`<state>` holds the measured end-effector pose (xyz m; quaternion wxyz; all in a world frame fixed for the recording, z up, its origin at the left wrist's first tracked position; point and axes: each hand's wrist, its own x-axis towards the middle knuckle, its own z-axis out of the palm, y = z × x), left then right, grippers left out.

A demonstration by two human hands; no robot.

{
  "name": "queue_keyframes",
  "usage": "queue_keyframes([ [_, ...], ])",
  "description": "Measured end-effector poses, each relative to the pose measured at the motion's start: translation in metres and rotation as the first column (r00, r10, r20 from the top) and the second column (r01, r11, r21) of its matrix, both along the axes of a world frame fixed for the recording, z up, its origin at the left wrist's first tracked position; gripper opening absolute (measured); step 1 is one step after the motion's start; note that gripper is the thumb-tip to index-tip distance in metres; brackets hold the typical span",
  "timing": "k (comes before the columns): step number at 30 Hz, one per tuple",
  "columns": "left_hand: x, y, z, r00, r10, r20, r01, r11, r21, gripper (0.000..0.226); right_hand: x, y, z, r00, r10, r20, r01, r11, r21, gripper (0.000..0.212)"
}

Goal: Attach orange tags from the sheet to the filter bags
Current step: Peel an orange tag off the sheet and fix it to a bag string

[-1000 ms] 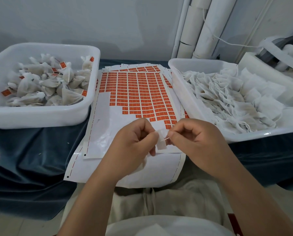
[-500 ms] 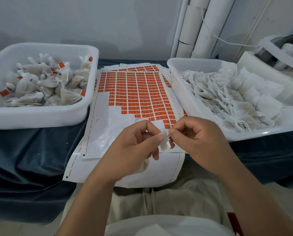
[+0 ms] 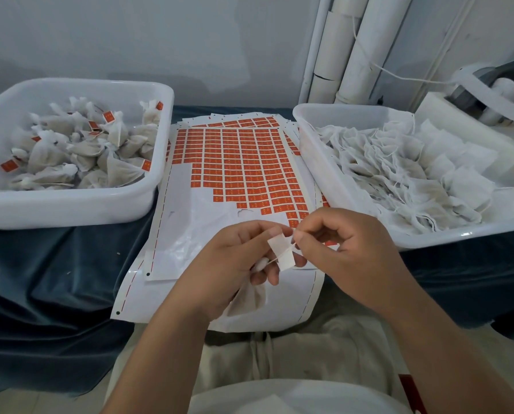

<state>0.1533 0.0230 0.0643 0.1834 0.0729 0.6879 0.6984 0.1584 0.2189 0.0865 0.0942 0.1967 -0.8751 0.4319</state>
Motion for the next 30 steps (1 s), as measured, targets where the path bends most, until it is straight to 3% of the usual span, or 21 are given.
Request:
queue_keyframes([
  [5,-0.002,-0.004,0.0,0.997,-0.081,0.015,0.08,0.997,0.015,0.035,-0.001,0.0,-0.002,1.0,0.012,-0.007,-0.012,1.0,-0.015,0.012],
  [13,-0.004,-0.007,-0.004,0.987,-0.163,-0.003,0.163,0.987,0.005,0.021,-0.004,0.003,-0.005,0.999,-0.02,0.034,0.02,1.0,-0.002,0.013],
  [27,-0.005,-0.007,-0.007,0.989,-0.144,-0.035,0.143,0.99,-0.018,0.017,-0.01,0.005,-0.014,0.996,-0.034,0.087,0.036,0.999,-0.019,0.015],
  [30,-0.004,-0.005,-0.007,0.994,-0.002,-0.109,-0.003,0.999,-0.049,0.02,-0.012,0.0,-0.015,0.969,-0.003,0.245,0.046,0.985,-0.167,0.025],
])
